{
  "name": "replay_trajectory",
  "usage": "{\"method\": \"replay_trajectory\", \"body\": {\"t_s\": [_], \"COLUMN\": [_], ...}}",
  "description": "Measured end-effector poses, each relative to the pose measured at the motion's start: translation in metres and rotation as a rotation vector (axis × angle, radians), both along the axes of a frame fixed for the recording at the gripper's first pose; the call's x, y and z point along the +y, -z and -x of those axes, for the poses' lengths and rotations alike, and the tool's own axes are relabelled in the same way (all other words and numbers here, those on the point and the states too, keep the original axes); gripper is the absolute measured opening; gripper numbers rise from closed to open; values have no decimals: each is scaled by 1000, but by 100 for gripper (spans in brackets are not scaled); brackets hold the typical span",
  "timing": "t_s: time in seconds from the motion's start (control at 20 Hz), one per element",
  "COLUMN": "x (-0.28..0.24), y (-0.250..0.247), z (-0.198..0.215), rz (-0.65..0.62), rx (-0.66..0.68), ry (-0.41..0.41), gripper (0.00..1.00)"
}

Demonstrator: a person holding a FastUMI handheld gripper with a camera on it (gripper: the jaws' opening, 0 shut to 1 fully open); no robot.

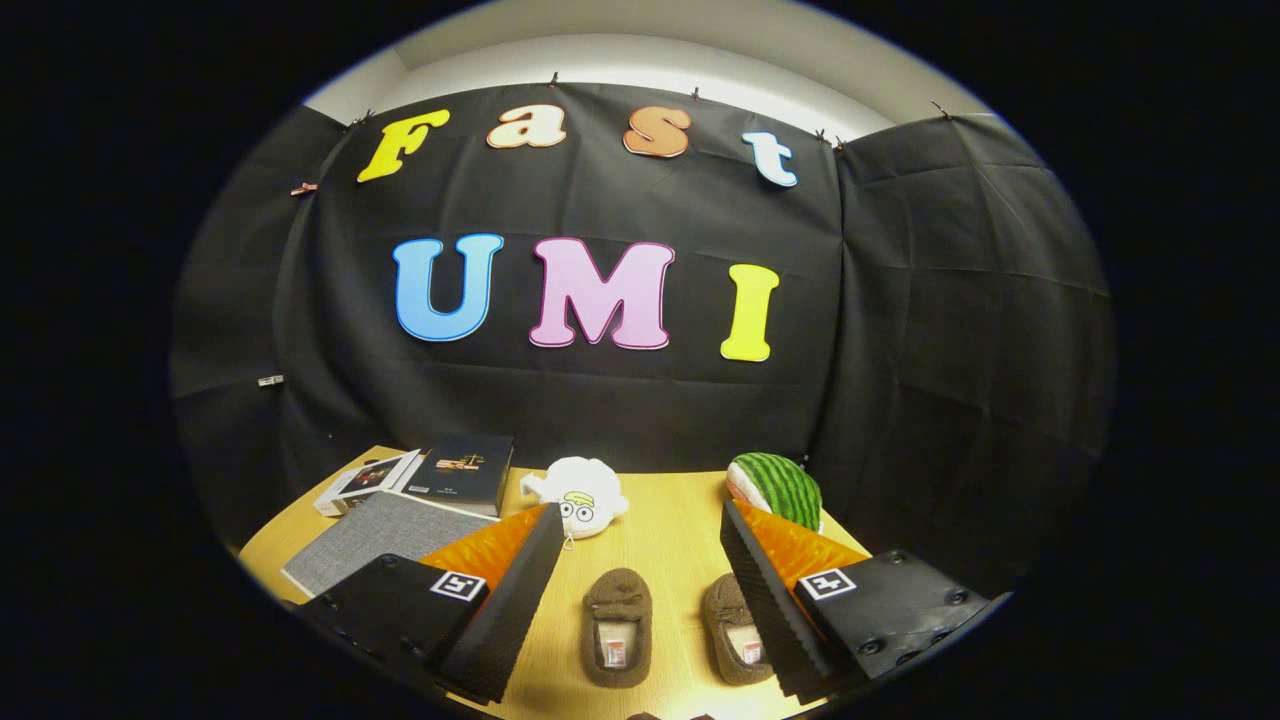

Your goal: Open the storage box then place both shoes into the box .Put the left shoe in first, then the right shoe, with the right side of both shoes facing outward in a uniform manner.

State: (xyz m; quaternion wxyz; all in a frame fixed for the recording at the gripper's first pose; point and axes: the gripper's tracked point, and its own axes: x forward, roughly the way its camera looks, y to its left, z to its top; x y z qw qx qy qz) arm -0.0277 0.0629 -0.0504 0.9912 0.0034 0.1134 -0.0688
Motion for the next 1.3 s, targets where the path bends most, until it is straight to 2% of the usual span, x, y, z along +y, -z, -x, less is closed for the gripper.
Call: {"method": "replay_trajectory", "body": {"t_s": [0.2, 0.35, 0.5, 0.75, 0.9, 1.05, 1.3], "x": [-2, 5, -1, 11, 27, 33, 70], "y": [7, 12, 24, 48, 65, 89, 122], "z": [-2, -3, -5, -8, -6, -1, 16], "rz": [-5, -43, -56, -153, -296, -380, -540], "rx": [14, 34, 75, 153, 214, 285, 411], "ry": [-5, -55, -59, -148, -211, -241, -383], "gripper": [97, 97, 97, 98, 98, 99, 99]}}
